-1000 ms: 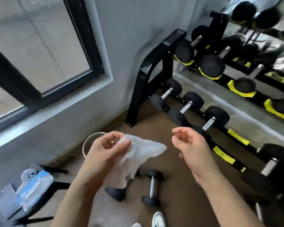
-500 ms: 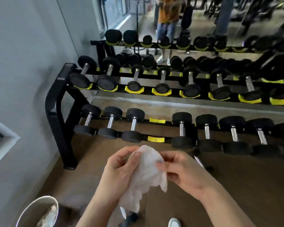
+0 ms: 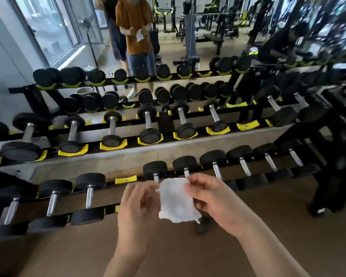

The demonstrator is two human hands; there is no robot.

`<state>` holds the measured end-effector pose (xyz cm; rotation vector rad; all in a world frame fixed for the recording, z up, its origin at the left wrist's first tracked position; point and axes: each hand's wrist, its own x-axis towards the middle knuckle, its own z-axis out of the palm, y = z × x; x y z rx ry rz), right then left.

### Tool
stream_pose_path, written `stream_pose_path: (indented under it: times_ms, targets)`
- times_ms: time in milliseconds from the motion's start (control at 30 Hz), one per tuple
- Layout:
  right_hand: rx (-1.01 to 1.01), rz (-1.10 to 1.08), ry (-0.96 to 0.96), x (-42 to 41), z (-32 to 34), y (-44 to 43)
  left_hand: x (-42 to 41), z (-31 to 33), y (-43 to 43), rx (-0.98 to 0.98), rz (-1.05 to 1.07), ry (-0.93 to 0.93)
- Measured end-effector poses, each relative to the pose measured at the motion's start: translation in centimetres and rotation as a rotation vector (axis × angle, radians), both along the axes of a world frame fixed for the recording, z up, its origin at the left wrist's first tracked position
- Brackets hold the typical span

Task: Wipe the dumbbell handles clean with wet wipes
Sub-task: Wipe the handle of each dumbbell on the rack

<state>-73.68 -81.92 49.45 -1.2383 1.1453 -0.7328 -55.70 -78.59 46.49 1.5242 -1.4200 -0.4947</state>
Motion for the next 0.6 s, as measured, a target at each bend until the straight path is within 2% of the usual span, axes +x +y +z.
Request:
stream_pose_path:
  times_ms: [133,300,433,533,600]
  targets:
    - [-0.025,-0.081,0.006,-5.7,0.2,-5.2,-7.6,0.5,-5.0,0.111,-0.285,0.14]
    - [-0.001,-0.161,0.029,-11.2,-0.3,-11.0,-13.4,0.2,-12.4,0.217,-0.213,0.137]
    - [-0.003,-0.222,0.096,-14.4,-1.4,-16.2,-15.5,0.3,-19.0,0.34,-0.356,0.258]
    - [0.06,-0.113,0.061,-15.9,-2.1,-20.3,-16.7,0.5,-24.1,0.418,-0.468,0.377]
    - [0.068,-0.089,0.059,-16.4,-2.3,-23.2,-17.4,0.2,-27.6,0.457,-0.503,0.375]
